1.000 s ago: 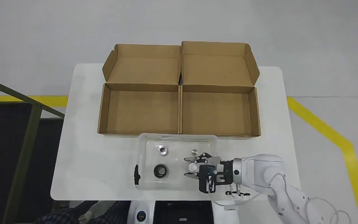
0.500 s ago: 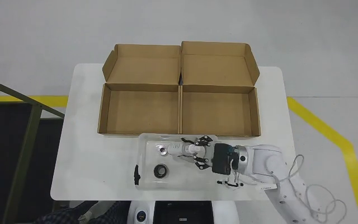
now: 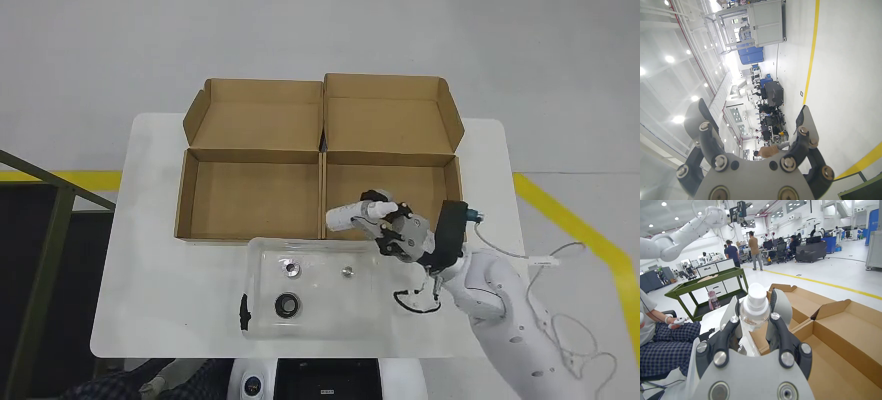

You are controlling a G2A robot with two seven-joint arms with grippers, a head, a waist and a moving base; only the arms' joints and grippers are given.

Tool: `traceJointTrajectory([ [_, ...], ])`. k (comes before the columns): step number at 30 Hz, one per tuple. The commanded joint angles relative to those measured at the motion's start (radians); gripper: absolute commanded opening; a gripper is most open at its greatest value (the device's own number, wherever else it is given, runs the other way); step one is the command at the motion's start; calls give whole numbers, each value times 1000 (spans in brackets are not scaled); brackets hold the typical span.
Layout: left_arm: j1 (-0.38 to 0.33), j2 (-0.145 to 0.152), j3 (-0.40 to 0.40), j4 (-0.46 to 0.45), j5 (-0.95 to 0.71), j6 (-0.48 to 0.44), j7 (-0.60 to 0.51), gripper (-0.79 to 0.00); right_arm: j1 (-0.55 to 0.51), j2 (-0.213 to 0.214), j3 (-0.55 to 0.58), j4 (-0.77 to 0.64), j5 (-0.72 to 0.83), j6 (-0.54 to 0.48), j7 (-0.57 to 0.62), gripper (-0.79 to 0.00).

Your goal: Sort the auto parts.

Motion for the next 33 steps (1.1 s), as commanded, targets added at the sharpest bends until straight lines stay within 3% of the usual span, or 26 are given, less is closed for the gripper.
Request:
traceJointTrajectory([
  [1,0,0,0,0,0,0,0,0,-1,-1,8,6,21,5,-11,-785],
  [19,0,0,0,0,0,0,0,0,-7,-7,43,25,88,-3,0,-785],
  [33,0,0,0,0,0,0,0,0,92,-24,-11,59,-148,184,103,-785],
])
